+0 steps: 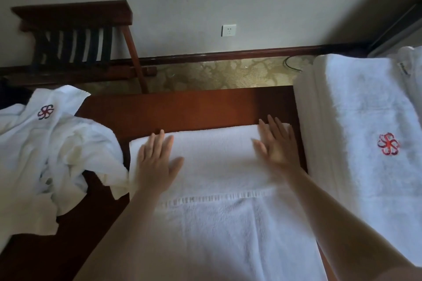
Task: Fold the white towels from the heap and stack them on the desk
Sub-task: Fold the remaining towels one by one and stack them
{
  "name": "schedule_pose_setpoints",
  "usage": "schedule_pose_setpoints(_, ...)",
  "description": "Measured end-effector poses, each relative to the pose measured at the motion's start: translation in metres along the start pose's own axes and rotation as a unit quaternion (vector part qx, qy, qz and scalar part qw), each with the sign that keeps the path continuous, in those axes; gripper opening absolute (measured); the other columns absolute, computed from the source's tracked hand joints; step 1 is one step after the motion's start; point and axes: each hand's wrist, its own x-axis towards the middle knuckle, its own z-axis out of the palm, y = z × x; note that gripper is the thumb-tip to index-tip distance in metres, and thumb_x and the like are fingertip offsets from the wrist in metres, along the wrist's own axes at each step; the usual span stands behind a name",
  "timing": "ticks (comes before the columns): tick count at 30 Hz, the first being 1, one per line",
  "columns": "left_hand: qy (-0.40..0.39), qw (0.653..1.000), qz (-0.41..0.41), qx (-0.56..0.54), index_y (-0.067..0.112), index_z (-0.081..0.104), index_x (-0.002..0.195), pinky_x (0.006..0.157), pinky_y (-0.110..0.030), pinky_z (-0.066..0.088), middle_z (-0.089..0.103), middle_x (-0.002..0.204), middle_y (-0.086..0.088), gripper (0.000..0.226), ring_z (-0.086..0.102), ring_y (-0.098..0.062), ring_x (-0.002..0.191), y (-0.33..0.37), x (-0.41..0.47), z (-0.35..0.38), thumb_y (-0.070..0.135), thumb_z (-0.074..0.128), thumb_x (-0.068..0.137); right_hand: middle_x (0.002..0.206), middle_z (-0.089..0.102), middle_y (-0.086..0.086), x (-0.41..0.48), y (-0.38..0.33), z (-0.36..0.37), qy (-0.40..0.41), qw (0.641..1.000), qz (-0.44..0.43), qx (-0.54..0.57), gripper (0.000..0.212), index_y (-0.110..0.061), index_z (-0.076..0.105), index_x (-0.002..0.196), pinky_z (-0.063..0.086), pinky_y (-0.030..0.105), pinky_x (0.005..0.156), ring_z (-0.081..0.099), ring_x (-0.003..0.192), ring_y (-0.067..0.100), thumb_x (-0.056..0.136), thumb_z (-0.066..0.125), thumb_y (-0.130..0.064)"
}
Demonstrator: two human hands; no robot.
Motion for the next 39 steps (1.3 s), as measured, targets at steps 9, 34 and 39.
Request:
schedule_pose_setpoints(9, -0.083, 0.990, -0.114, -0.018, 0.025, 0.004, 0.154, 0.118, -0.051, -0.002, -0.007, 0.161, 0.002, 0.078, -0.010, -0.019, 0.148, -0.035, 0.036, -0.021, 0.069, 0.000, 0.090, 0.161, 0.015, 0.006, 0.004, 0.001, 0.002, -0.042, 0.999, 0.015, -0.030, 0.069, -0.024, 0.021, 0.153, 0.000, 0.049, 0.117, 0.007, 0.149, 0.020, 0.093, 0.014, -0.059)
schedule_pose_setpoints(34, -0.110, 0.973, -0.188, -0.074, 0.007, 0.048, 0.121, 0.084, -0.041, 0.052, 0.059, 0.116, -0.017, 0.027, 0.061, -0.035, 0.102, -0.013, 0.055, -0.099, 0.008, 0.043, 0.094, 0.096, 0.060, 0.010, 0.034, -0.024, -0.076, -0.072, 0.996, 0.056, 0.017, 0.017, -0.011, 0.047, 0.101, 0.036, 0.035, 0.065, 0.058, 0.085, 0.035, 0.099, 0.043, -0.027)
schedule_pose_setpoints(39, -0.049, 0.980, -0.182, -0.070, 0.006, 0.050, 0.111, 0.079, -0.042, 0.053, 0.061, 0.108, -0.019, 0.017, 0.061, -0.037, 0.098, -0.006, 0.046, -0.124, 0.011, 0.046, 0.096, 0.083, 0.060, 0.011, 0.024, -0.020, -0.098, -0.034, 0.998, 0.040, 0.043, 0.017, -0.008, 0.047, 0.097, 0.039, 0.034, 0.057, 0.054, 0.072, 0.032, 0.100, 0.043, -0.025)
